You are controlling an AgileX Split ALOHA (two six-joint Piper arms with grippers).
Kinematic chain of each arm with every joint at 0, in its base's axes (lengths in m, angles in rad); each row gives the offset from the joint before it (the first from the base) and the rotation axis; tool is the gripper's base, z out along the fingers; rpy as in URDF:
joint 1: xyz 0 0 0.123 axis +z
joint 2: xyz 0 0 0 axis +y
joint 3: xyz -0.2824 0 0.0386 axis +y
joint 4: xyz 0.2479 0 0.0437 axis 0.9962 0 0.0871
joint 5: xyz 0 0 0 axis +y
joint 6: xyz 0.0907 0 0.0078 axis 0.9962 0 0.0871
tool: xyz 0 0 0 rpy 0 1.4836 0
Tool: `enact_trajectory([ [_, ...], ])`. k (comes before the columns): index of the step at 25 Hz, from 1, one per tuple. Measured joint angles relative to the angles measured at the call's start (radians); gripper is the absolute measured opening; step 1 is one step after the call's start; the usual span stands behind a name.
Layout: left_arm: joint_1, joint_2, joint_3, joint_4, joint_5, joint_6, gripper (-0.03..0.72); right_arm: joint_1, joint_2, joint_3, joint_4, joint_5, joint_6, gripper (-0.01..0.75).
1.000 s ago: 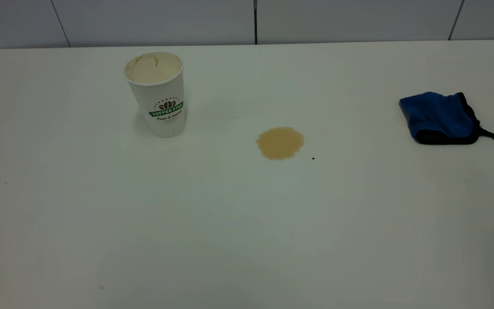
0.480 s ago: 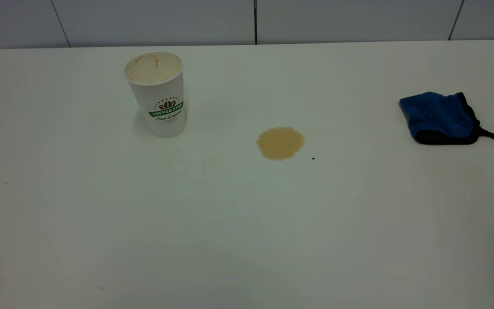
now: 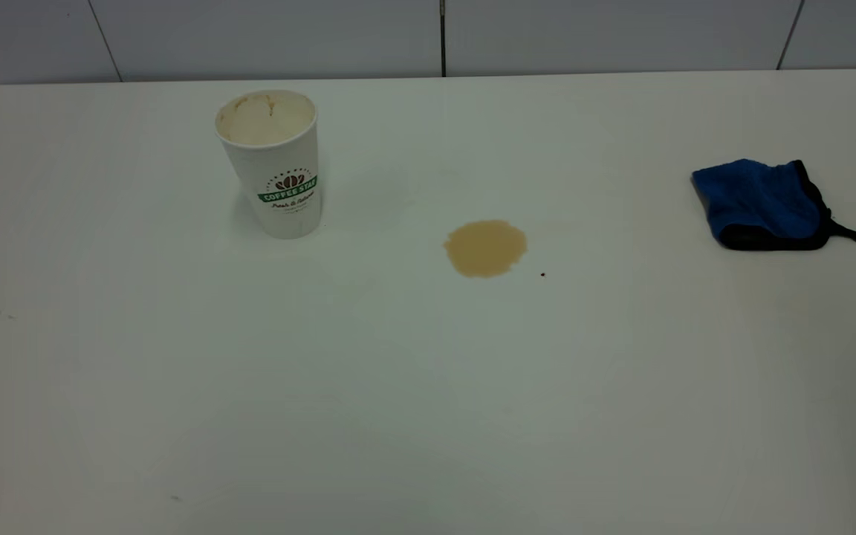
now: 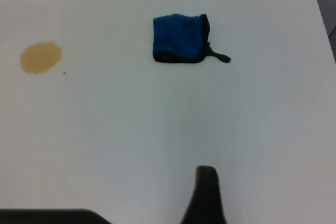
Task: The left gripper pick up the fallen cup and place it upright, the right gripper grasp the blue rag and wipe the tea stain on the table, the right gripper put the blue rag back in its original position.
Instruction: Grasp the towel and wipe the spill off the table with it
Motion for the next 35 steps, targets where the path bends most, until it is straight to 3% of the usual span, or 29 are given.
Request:
enact_trajectory([
  [13, 0.000, 0.000, 0.000, 0.000, 0.000, 0.000, 0.564, 0.000, 0.828, -0.267, 0.026, -0.311, -0.044, 0.724],
  [24, 0.000, 0.000, 0.000, 0.000, 0.000, 0.000, 0.564, 0.004, 1.372, -0.472, 0.048, -0.426, -0.064, 0.711],
  [32, 0.000, 0.000, 0.000, 0.000, 0.000, 0.000, 0.564, 0.064, 1.651, -0.651, 0.051, -0.501, -0.068, 0.701],
  [35, 0.000, 0.000, 0.000, 0.000, 0.000, 0.000, 0.564, 0.073, 1.761, -0.746, 0.051, -0.480, -0.068, 0.698],
])
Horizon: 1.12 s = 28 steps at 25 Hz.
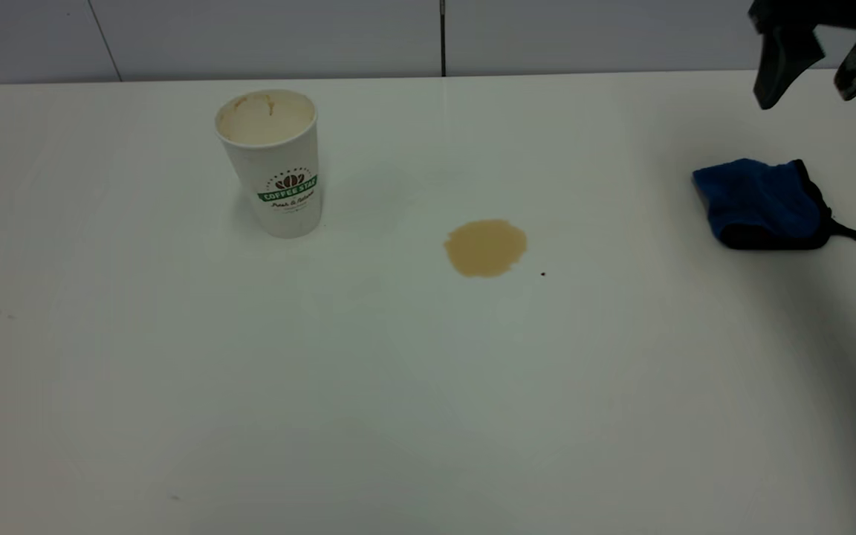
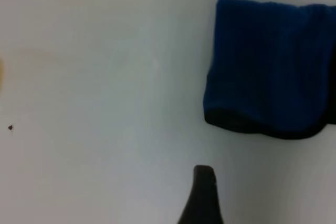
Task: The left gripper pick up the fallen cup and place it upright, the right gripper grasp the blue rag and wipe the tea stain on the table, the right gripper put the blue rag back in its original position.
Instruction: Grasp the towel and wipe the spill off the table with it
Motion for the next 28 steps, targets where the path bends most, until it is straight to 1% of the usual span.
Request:
enact_trajectory([
  [3, 0.000, 0.000, 0.000, 0.000, 0.000, 0.000, 0.564, 0.000, 0.119, -0.113, 0.000, 0.045, -0.003, 0.693],
  [6, 0.000, 0.000, 0.000, 0.000, 0.000, 0.000, 0.564, 0.000, 0.226, -0.218, -0.001, 0.065, -0.009, 0.683],
  [13, 0.000, 0.000, 0.000, 0.000, 0.000, 0.000, 0.564, 0.000, 0.406, -0.395, -0.020, 0.119, -0.019, 0.660],
  [17, 0.000, 0.000, 0.000, 0.000, 0.000, 0.000, 0.564, 0.000, 0.465, -0.451, -0.041, 0.121, -0.020, 0.657],
  [24, 0.000, 0.000, 0.000, 0.000, 0.000, 0.000, 0.564, -0.012, 0.521, -0.489, -0.071, 0.112, 0.009, 0.646],
  [26, 0.000, 0.000, 0.000, 0.000, 0.000, 0.000, 0.564, -0.019, 0.530, -0.494, -0.071, 0.108, 0.014, 0.637],
  [28, 0.000, 0.000, 0.000, 0.000, 0.000, -0.001, 0.564, -0.022, 0.531, -0.495, -0.070, 0.106, 0.015, 0.603],
])
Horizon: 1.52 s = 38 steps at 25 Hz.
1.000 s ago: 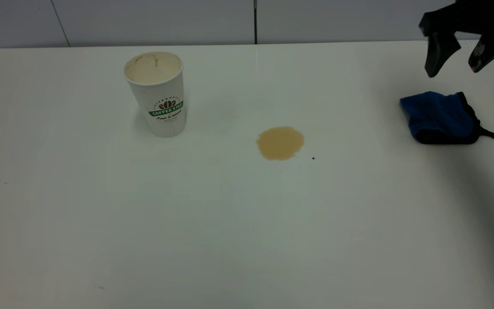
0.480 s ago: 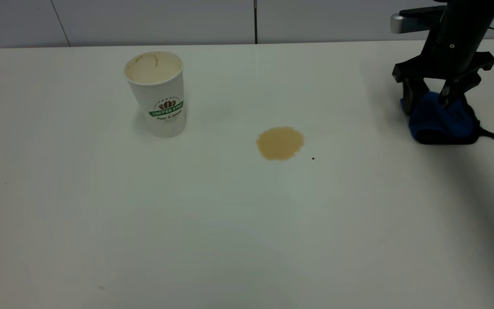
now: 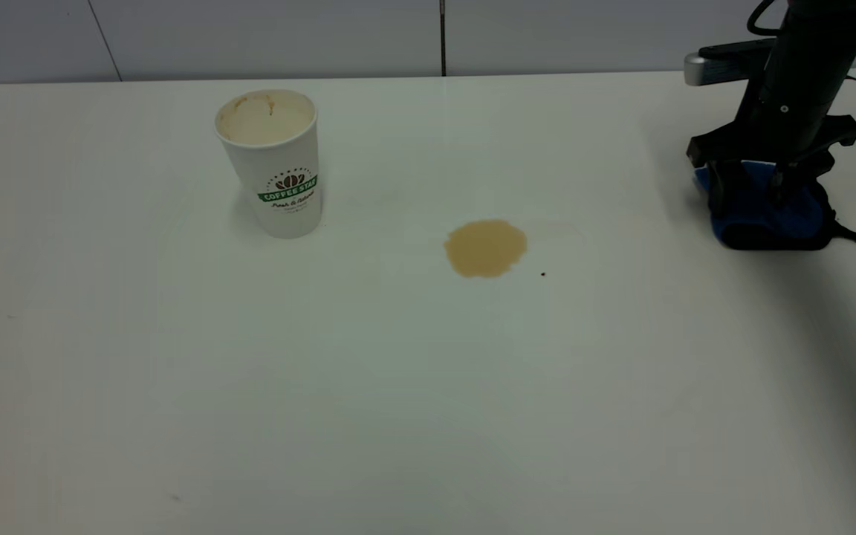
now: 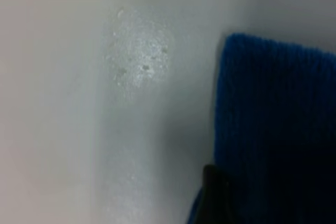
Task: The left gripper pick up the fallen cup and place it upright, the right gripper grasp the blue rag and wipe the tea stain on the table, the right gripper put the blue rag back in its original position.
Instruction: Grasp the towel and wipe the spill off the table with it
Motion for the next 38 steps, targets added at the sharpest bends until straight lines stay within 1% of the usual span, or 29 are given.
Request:
enact_trajectory([
  [1, 0.000, 0.000, 0.000, 0.000, 0.000, 0.000, 0.564, -0.001, 0.000, 0.000, 0.000, 0.000, 0.001, 0.569],
  [4, 0.000, 0.000, 0.000, 0.000, 0.000, 0.000, 0.564, -0.001, 0.000, 0.000, 0.003, 0.001, 0.001, 0.416],
  [6, 0.000, 0.000, 0.000, 0.000, 0.000, 0.000, 0.564, -0.002, 0.000, 0.000, 0.019, 0.004, 0.001, 0.245],
  [7, 0.000, 0.000, 0.000, 0.000, 0.000, 0.000, 0.564, -0.002, -0.001, 0.000, 0.029, 0.008, -0.001, 0.177],
  [8, 0.000, 0.000, 0.000, 0.000, 0.000, 0.000, 0.564, -0.003, -0.002, 0.000, 0.046, 0.011, -0.008, 0.112],
  [9, 0.000, 0.000, 0.000, 0.000, 0.000, 0.000, 0.564, -0.003, -0.002, 0.000, 0.065, 0.016, -0.016, 0.079],
  [12, 0.000, 0.000, 0.000, 0.000, 0.000, 0.000, 0.564, 0.012, -0.002, -0.001, 0.122, 0.034, -0.050, 0.067],
  [14, 0.000, 0.000, 0.000, 0.000, 0.000, 0.000, 0.564, 0.037, -0.002, -0.001, 0.166, 0.048, -0.070, 0.067],
  [20, 0.000, 0.000, 0.001, 0.000, 0.000, 0.000, 0.564, 0.185, -0.001, -0.017, 0.300, 0.089, -0.093, 0.067],
  [24, 0.000, 0.000, 0.001, 0.000, 0.000, 0.000, 0.564, 0.287, -0.001, -0.042, 0.323, 0.093, -0.089, 0.067],
  [27, 0.000, 0.000, 0.001, 0.000, 0.000, 0.000, 0.564, 0.345, 0.000, -0.057, 0.320, 0.087, -0.070, 0.067],
  [29, 0.000, 0.000, 0.001, 0.000, 0.000, 0.000, 0.564, 0.368, 0.007, -0.074, 0.321, 0.082, -0.060, 0.067],
  [32, 0.000, 0.000, 0.001, 0.000, 0.000, 0.000, 0.564, 0.381, 0.038, -0.135, 0.322, 0.089, -0.042, 0.067],
  [36, 0.000, 0.000, 0.001, 0.000, 0.000, 0.000, 0.564, 0.386, 0.100, -0.224, 0.334, 0.142, -0.036, 0.067],
  [38, 0.000, 0.000, 0.001, 0.000, 0.000, 0.000, 0.564, 0.401, 0.117, -0.258, 0.336, 0.179, -0.034, 0.067],
])
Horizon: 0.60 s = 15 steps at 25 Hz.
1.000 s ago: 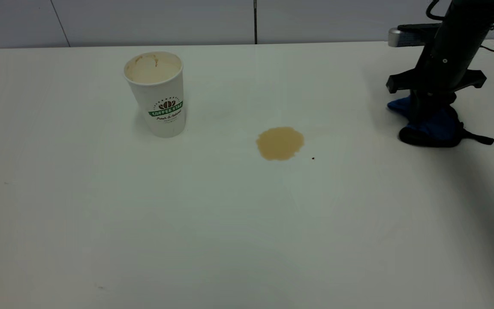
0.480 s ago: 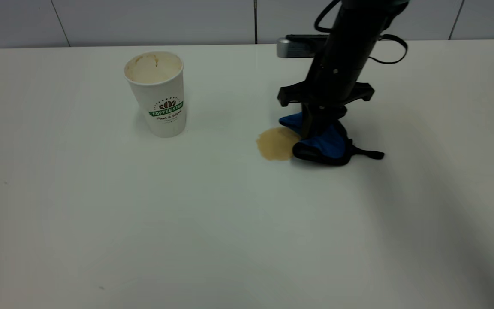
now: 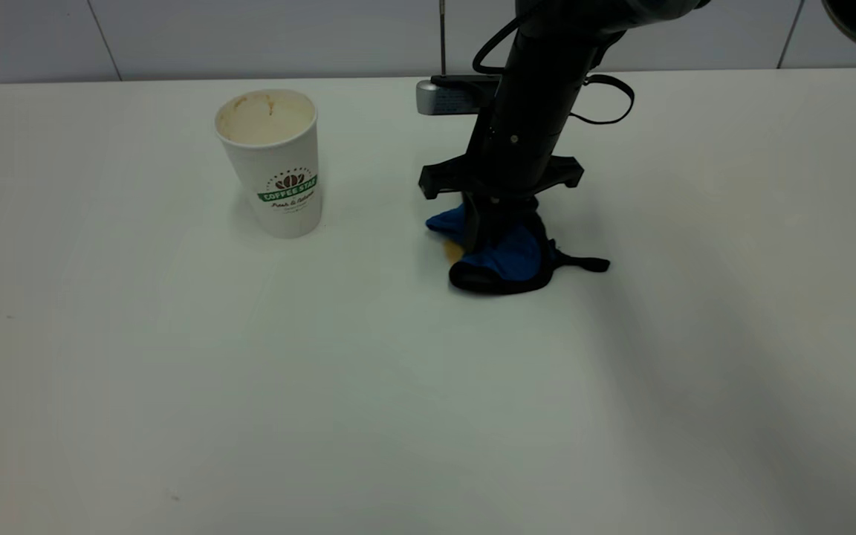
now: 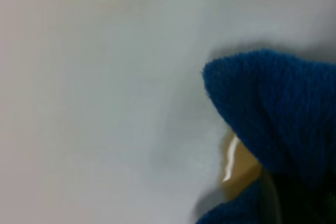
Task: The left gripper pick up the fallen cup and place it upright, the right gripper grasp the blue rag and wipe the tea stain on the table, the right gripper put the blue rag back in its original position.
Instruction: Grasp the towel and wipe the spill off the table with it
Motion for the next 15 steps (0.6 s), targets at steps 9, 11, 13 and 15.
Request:
enact_trajectory([
  [9, 0.000, 0.000, 0.000, 0.000, 0.000, 0.000, 0.564, 0.128, 0.002, -0.021, 0.006, -0.064, 0.000, 0.067],
  [11, 0.000, 0.000, 0.000, 0.000, 0.000, 0.000, 0.564, 0.122, 0.002, -0.021, -0.004, -0.104, 0.001, 0.067],
  [13, 0.000, 0.000, 0.000, 0.000, 0.000, 0.000, 0.564, 0.103, 0.002, -0.021, -0.027, -0.136, 0.012, 0.067],
  [15, 0.000, 0.000, 0.000, 0.000, 0.000, 0.000, 0.564, 0.071, 0.002, -0.022, -0.064, -0.144, 0.033, 0.067],
])
